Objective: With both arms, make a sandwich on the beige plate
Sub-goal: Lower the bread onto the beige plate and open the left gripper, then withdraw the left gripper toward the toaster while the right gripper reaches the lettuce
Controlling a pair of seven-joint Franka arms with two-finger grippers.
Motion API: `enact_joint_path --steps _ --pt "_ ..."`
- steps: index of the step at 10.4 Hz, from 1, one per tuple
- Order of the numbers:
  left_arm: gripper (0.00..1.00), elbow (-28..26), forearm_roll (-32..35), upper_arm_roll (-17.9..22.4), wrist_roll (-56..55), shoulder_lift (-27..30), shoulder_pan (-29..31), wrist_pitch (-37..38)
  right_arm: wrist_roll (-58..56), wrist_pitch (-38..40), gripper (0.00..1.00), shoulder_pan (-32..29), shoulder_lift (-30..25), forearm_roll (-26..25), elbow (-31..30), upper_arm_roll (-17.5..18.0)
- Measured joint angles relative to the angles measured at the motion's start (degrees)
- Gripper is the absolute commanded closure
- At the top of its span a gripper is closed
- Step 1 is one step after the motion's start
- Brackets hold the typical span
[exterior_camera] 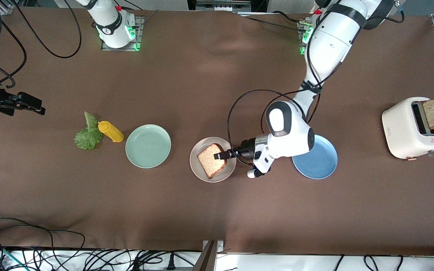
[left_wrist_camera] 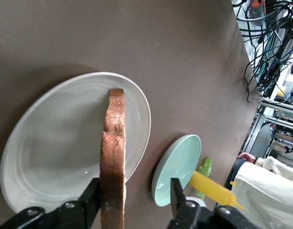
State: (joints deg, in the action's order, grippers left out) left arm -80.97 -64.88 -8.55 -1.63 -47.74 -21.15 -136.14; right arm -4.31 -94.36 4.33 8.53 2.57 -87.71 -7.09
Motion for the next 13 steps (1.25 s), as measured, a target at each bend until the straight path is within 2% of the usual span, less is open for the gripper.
enact_joint_path --steps 7,9,11,13 --pt "0.0 -3.31 2.38 0.57 0.43 -0.62 5.91 0.58 0.01 0.0 0.0 0.0 0.07 0.01 -0.04 0.0" --pt "0.0 -3.24 10.26 1.08 0.34 1.34 9.84 7.06 0.01 0.0 0.0 0.0 0.07 0.01 -0.05 0.0" --pt "0.0 -3.2 21.92 1.16 -0.45 6.25 16.33 18.06 -0.03 0.0 0.0 -0.01 0.09 -0.2 -0.15 -0.03" --pt "0.0 -3.25 33.62 1.17 -2.19 11.52 20.47 25.81 -0.03 0.03 0.0 -0.14 0.57 -0.43 -0.49 -0.08"
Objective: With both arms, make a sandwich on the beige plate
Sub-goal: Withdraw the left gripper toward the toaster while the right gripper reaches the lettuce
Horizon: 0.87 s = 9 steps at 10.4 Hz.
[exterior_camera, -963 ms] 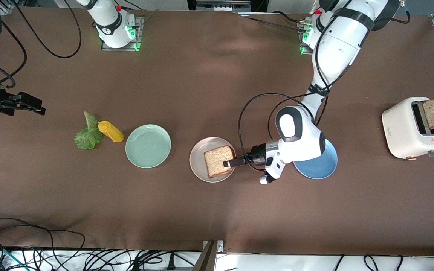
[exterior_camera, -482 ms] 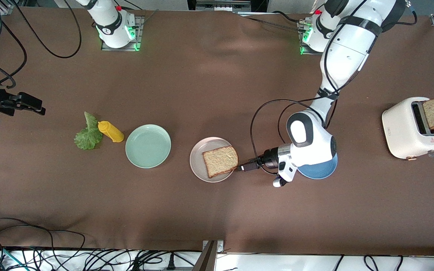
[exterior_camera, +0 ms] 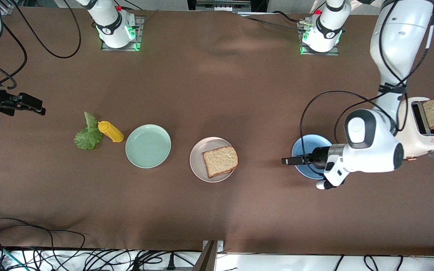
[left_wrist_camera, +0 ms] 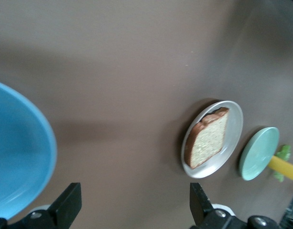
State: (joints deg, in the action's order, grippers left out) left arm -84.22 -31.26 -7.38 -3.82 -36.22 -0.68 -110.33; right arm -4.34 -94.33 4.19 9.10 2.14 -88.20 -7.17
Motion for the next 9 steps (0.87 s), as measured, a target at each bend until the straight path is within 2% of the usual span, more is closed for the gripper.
enact_joint_path --steps 5,7,9 --pt "0.0 -0.1 17.71 0.43 -0.59 9.68 6.23 12.47 -0.05 0.54 0.0 -2.1 6.78 -0.46 -1.23 -0.33" --pt "0.0 -0.1 22.2 0.26 -0.59 12.89 6.35 16.37 -0.31 0.04 0.0 -3.15 7.23 -0.55 -2.38 -0.49" --pt "0.0 -0.16 25.56 0.07 -0.59 15.84 6.27 19.57 -3.01 -3.7 0.0 -4.97 7.63 -0.63 -6.74 -1.15"
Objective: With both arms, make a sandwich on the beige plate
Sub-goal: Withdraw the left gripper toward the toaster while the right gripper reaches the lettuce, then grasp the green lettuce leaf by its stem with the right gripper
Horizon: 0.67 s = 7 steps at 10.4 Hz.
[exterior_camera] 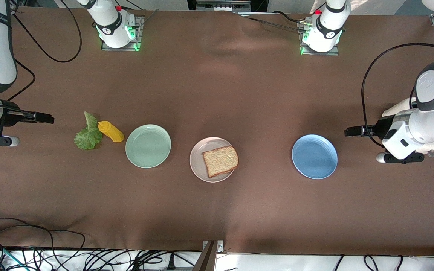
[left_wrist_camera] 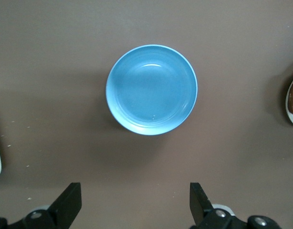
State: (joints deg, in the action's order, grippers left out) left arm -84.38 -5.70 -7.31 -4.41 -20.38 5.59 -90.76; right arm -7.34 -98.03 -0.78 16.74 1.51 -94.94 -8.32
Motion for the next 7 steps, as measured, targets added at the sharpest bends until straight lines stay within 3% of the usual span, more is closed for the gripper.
enact_joint_path --steps 5,7 --pt "0.0 -0.09 2.29 0.2 0.0 5.79 0.08 6.29 -11.48 -23.6 0.0 -1.72 2.83 -0.01 -19.16 -2.22" --pt "0.0 -1.29 2.47 1.58 0.0 8.45 -0.48 7.55 -11.69 -28.82 0.0 -1.54 4.79 0.0 -22.94 -1.58"
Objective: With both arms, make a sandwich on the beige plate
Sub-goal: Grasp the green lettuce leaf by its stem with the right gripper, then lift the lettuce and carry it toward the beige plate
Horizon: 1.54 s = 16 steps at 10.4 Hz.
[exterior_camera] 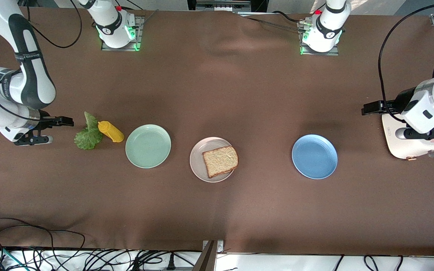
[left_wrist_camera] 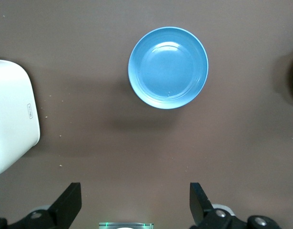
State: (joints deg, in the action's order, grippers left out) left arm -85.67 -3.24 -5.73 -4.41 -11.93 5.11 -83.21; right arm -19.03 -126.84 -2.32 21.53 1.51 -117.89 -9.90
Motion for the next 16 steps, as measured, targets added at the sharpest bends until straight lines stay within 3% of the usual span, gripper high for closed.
enact_joint_path --steps 4,5,7,8,9,14,16 --pt "0.0 -1.44 0.01 3.81 0.66 2.5 -2.14 2.28 0.0 -1.43 0.0 0.49 0.55 0.54 -3.52 1.23" --pt "0.0 -1.5 0.01 3.94 1.26 2.49 -2.15 2.34 0.31 -2.07 0.13 0.58 0.91 1.31 -3.72 2.44" --pt "0.0 -1.57 0.06 4.39 1.45 2.48 -1.96 2.38 2.15 -4.22 0.8 1.6 3.01 2.01 -3.84 4.52" --pt "0.0 -1.58 0.06 4.58 1.46 2.49 -1.51 2.38 2.48 -4.96 0.92 2.21 4.13 2.01 -3.84 4.66" --pt "0.0 -1.56 0.06 4.59 1.45 2.5 -0.99 2.38 2.42 -5.16 0.99 2.29 4.56 2.0 -3.84 4.62" --pt "0.0 -1.44 0.06 4.6 1.42 2.81 -0.68 2.45 2.25 -3.31 1.0 2.04 4.03 2.0 -2.32 3.92" --pt "0.0 -1.42 1.62 4.43 1.43 2.96 -0.74 2.87 2.25 2.79 1.0 2.01 2.57 2.0 1.66 3.21"
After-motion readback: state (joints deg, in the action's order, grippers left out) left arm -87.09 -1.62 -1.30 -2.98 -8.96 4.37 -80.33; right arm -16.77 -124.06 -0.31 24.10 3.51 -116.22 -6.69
